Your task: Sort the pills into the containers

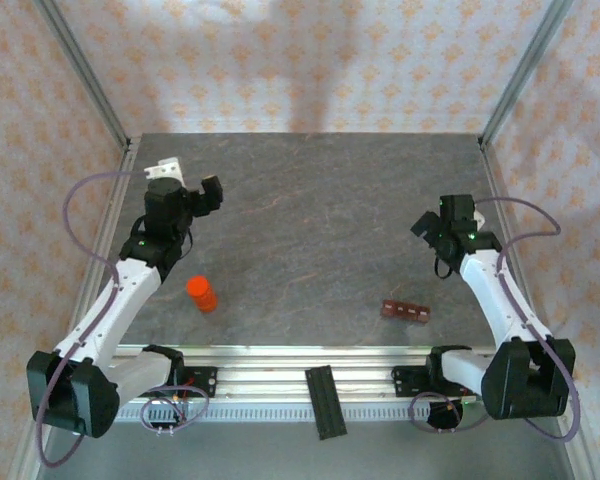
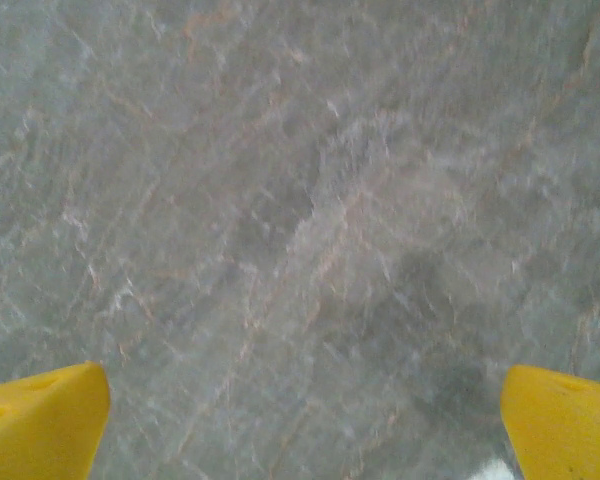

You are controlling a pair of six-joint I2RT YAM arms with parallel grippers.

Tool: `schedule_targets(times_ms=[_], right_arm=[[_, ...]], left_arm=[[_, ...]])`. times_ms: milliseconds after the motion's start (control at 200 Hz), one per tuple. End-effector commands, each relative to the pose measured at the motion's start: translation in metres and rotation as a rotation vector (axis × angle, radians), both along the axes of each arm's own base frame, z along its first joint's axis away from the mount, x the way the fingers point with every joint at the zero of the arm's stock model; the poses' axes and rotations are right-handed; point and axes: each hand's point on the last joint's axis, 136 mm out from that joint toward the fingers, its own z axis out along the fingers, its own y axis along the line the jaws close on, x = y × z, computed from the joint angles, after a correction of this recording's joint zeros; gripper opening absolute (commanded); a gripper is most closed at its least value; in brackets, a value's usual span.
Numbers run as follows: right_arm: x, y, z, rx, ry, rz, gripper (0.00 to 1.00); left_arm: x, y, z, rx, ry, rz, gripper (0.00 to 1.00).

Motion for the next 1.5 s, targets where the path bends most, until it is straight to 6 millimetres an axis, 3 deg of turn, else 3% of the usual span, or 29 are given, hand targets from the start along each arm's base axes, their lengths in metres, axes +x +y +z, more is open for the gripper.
schedule_targets(times_ms=[0, 320, 571, 756, 976, 1311, 1491], right_arm=[[-0.031, 0.009, -0.024, 0.077, 0.111, -0.024, 1.00], [-0.071, -0.013, -0.037, -0.015, 0.189, -0.120, 1.00], [-0.082, -0.005, -0.043, 0.046, 0.208, -0.139, 1.00], [-0.095, -0.011, -0.047, 0.019, 0.237, -0.167, 1.00], [-0.101, -0.005, -0.060, 0.058, 0.282, -0.169, 1.00], [-0.100, 0.018, -0.085, 0.174, 0.315, -0.102, 1.00], [-0.094, 0.036, -0.089, 0.273, 0.294, -0.076, 0.99]], left_arm=[[-0.010, -0.027, -0.005, -0.054, 0.064, -0.048, 1.00], [-0.032, -0.103, -0.027, -0.026, 0.100, -0.205, 1.00], [-0.037, -0.160, -0.038, 0.044, 0.141, -0.323, 1.00], [-0.038, -0.195, -0.050, 0.071, 0.161, -0.395, 1.00], [-0.035, -0.211, -0.053, 0.067, 0.170, -0.423, 1.00], [-0.037, -0.211, -0.055, 0.055, 0.172, -0.429, 1.00], [-0.038, -0.211, -0.054, 0.043, 0.164, -0.427, 1.00]])
